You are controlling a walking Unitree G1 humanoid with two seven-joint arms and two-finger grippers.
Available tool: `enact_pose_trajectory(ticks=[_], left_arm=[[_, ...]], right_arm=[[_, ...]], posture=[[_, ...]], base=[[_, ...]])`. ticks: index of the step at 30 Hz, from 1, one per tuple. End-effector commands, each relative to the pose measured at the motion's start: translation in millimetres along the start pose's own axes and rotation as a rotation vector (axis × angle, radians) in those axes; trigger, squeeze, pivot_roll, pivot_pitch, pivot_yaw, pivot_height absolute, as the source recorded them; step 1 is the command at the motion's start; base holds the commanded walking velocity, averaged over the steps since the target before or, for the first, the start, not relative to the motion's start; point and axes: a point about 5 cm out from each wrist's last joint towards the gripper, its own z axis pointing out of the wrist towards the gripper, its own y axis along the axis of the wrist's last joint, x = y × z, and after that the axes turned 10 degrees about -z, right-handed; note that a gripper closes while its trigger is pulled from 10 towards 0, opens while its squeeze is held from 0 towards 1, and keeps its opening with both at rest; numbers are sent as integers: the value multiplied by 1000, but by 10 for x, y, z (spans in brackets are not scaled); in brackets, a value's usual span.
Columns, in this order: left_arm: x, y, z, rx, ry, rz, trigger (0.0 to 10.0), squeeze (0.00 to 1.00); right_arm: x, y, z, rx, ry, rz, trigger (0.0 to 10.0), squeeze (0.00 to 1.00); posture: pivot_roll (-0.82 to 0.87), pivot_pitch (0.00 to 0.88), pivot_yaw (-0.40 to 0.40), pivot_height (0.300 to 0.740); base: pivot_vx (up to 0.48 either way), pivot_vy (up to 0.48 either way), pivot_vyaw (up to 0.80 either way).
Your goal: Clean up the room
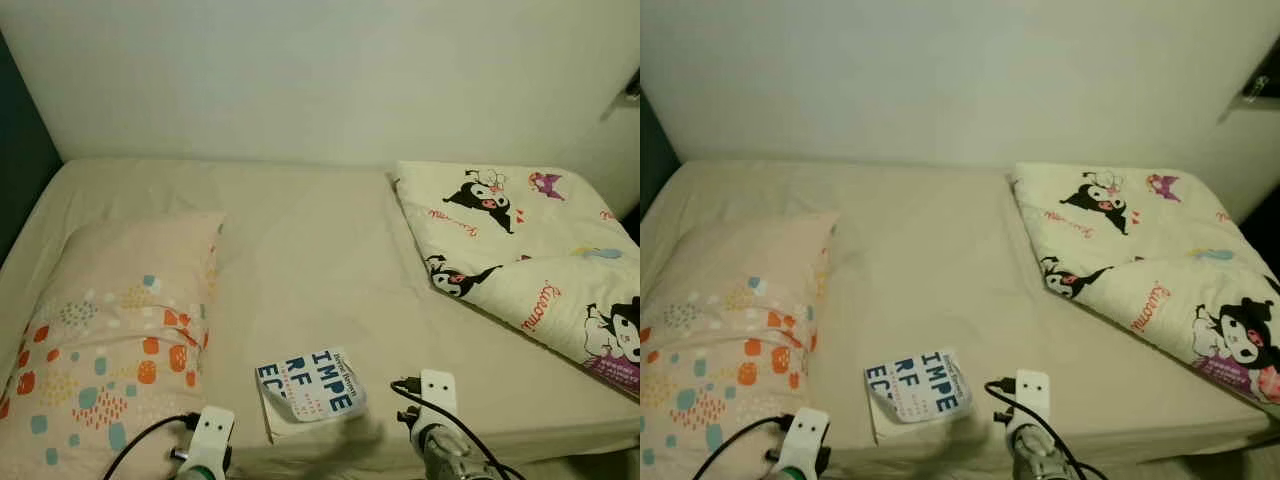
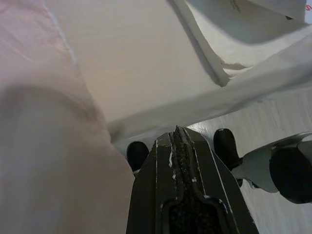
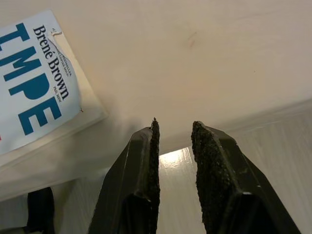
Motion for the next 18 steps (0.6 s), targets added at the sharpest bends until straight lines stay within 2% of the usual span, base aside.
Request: enact_pose_trajectory(ticks=[1,8,12,17,18], left_arm=[[-38,-55,-6,23,-1,7,10000,0],[-47,-26,3,16,12,17,10000,0],[70,154,17,-82,77,-7,10000,0],[86,274,24,-144,69,-43,10000,0],[206,478,29,-210,55,-64,10000,0]], right_arm=[[-4,-52,-6,9,7,21,10000,0],[10,-34,-8,-17,20,47,10000,0],[-2,-25,-4,-13,28,56,10000,0],[11,22,-5,-49,28,3,10000,0],[18,61,-6,-79,25,-7,10000,0]], posture=[[158,0,-24,740],[158,0,-25,740],[157,0,-22,740],[157,0,-22,740],[157,0,-22,740]], base=[[0,0,0],[0,0,0],[0,0,0],[0,0,0],[0,0,0]])
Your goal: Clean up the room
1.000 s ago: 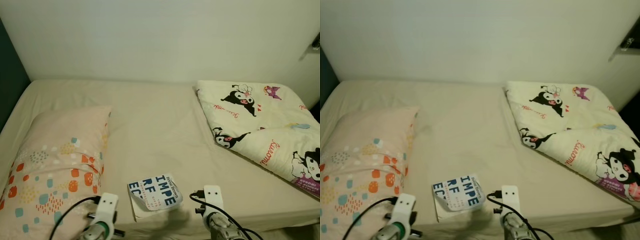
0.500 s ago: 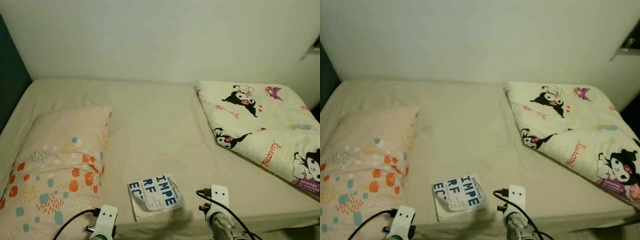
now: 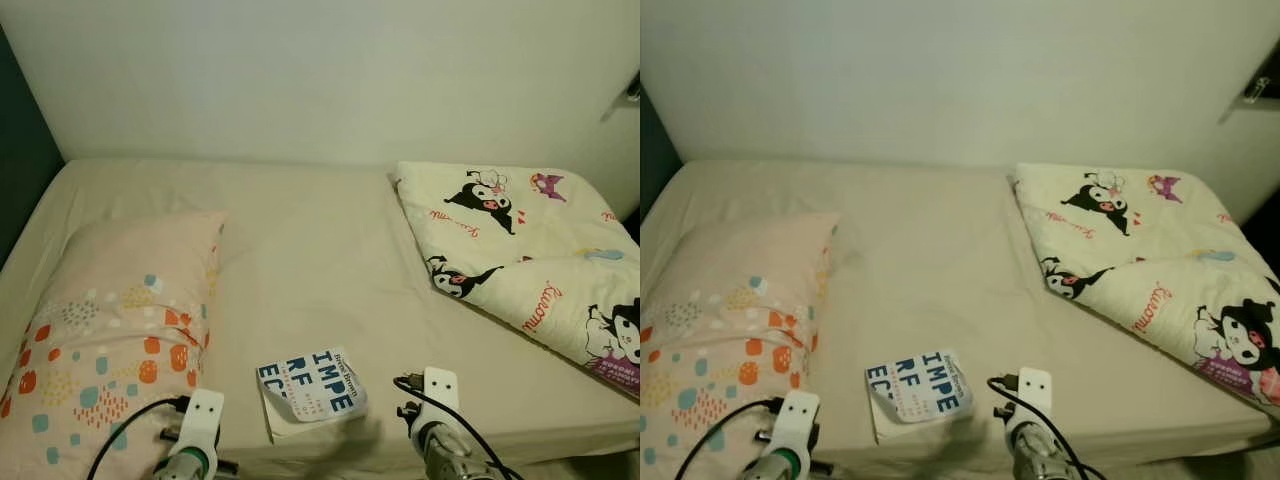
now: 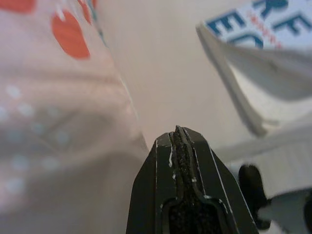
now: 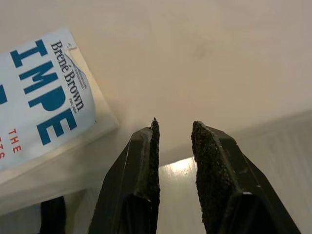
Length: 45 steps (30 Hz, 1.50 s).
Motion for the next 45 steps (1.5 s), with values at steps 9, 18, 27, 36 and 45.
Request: enact_pose_trajectory(ticks=[9,18,27,36,45], left_arm=[[32,695,95,-246,-91,4,10000,0],[-95,718,74,-286,-121,2,10000,0],[-156,644,45,-272,-138,8,10000,0],[-149,600,20,-261,-134,23,10000,0],[-146,638,0,-269,-134,39,10000,0]], right_arm=[[13,113,0,-90,8,-26,10000,0],[1,128,-1,-109,29,2,10000,0],[18,191,-3,-151,15,-70,10000,0],[4,215,-5,-169,-5,-85,10000,0],[-21,262,0,-182,-22,-21,10000,0]], posture=[[164,0,-29,740],[160,0,-33,740],[154,0,-35,740],[154,0,-35,740],[155,0,-33,740]], base=[[0,0,0],[0,0,0],[0,0,0],[0,0,0],[0,0,0]])
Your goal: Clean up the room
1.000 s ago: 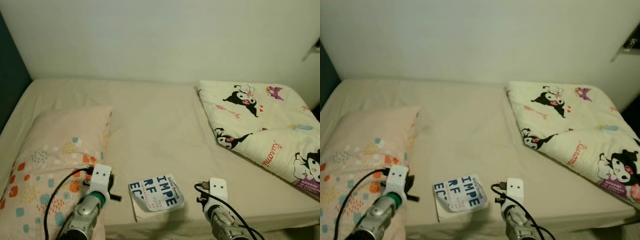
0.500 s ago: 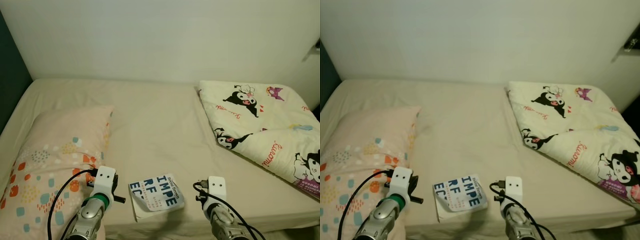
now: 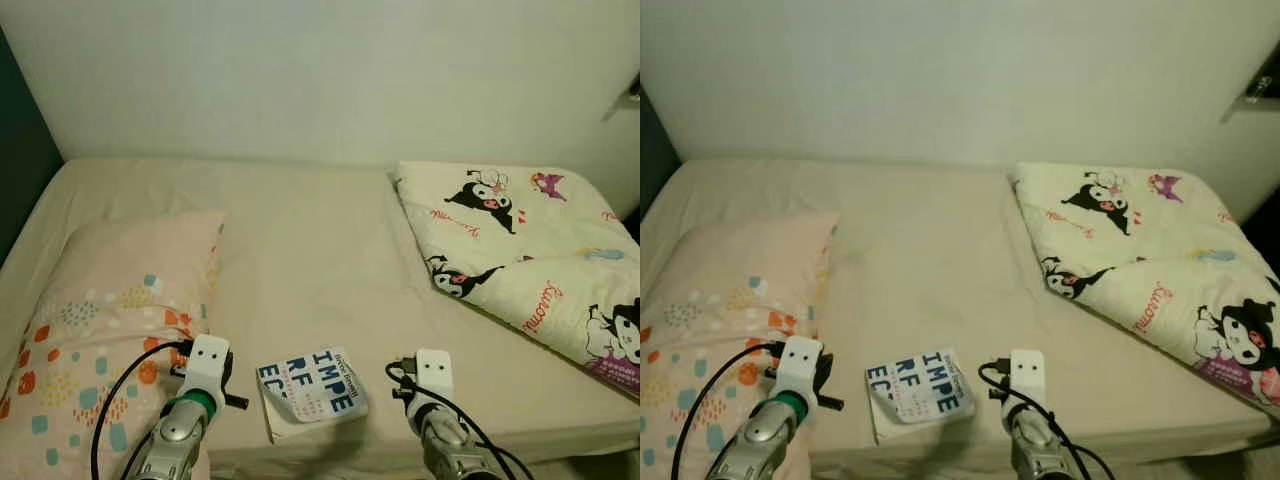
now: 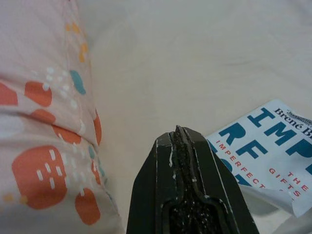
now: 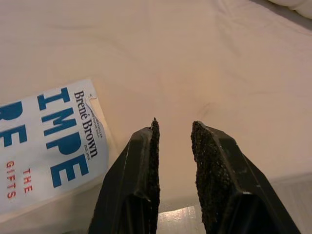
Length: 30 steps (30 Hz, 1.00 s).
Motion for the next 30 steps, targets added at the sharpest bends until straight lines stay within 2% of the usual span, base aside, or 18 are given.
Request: enact_pose_trajectory(ticks=[1,3,16,23,24,29,30], left_arm=[[-13,-70,-27,31,-5,6,10000,0],[-9,-58,-27,31,-5,9,10000,0],[21,-49,-28,48,4,13,10000,0],[26,-61,-20,62,7,14,10000,0],[30,-62,-18,64,8,14,10000,0],[39,-68,-13,70,11,14,10000,0],[43,-79,-11,76,13,14,10000,0]], right_arm=[[-32,20,5,-9,-19,30,10000,0],[-54,20,11,0,-21,109,10000,0],[-45,38,17,-2,-15,130,10000,0],[-24,48,18,-8,-1,80,10000,8],[-16,51,18,-10,1,74,10000,125],[-11,60,18,-17,-1,60,10000,118],[-19,64,17,-22,-11,47,10000,90]], posture=[[155,0,-33,740],[155,0,-33,740],[155,0,-33,740],[155,0,-33,740],[155,0,-33,740],[155,0,-33,740],[155,0,-33,740]], base=[[0,0,0],[0,0,0],[0,0,0],[0,0,0],[0,0,0],[0,0,0],[0,0,0]])
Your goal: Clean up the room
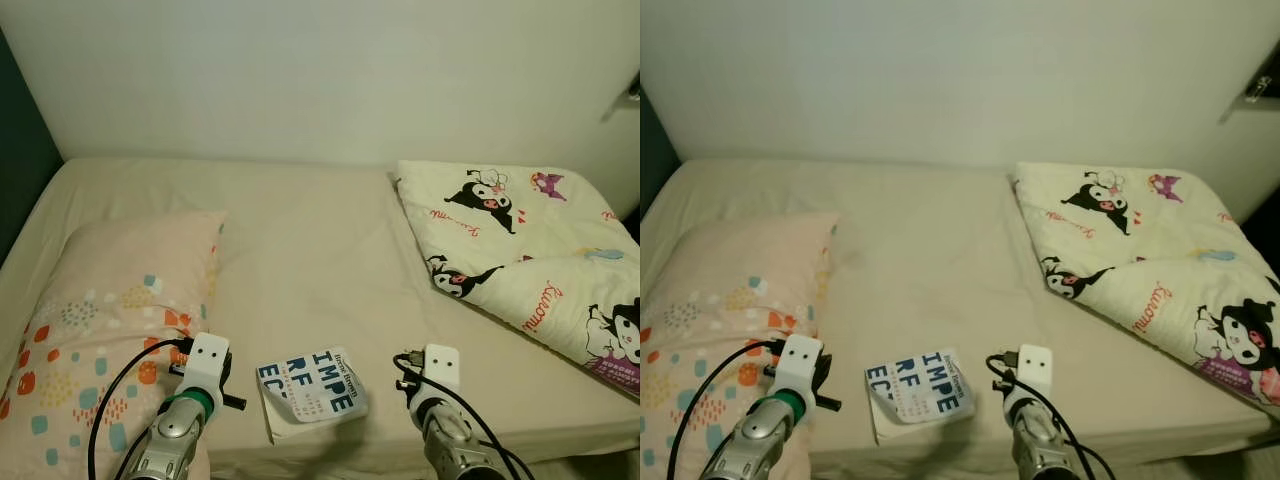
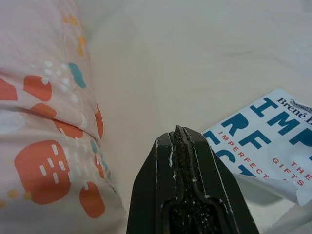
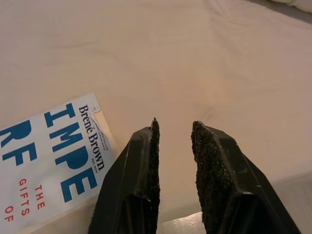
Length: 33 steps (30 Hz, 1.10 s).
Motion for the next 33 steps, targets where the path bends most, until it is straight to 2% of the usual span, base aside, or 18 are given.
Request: enact_pose_trajectory(ticks=[1,27,28,32,33], left_arm=[[-5,-77,-7,39,2,-1,10000,0],[14,-166,1,78,10,5,10000,0],[15,-170,1,79,11,5,10000,0],[18,-178,1,83,12,4,10000,0],[20,-181,1,84,13,4,10000,0]], right_arm=[[-10,13,2,-8,-18,-16,10000,90],[5,37,-1,-36,-24,-72,10000,102],[2,27,-3,-29,-25,-64,10000,129],[-9,7,-5,-18,-32,-53,10000,137],[-8,7,-6,-19,-32,-53,10000,180]], posture=[[155,0,-33,740],[154,0,-33,740],[154,0,-33,740],[154,0,-33,740],[154,0,-33,740]], base=[[0,0,0],[0,0,0],[0,0,0],[0,0,0],[0,0,0]])
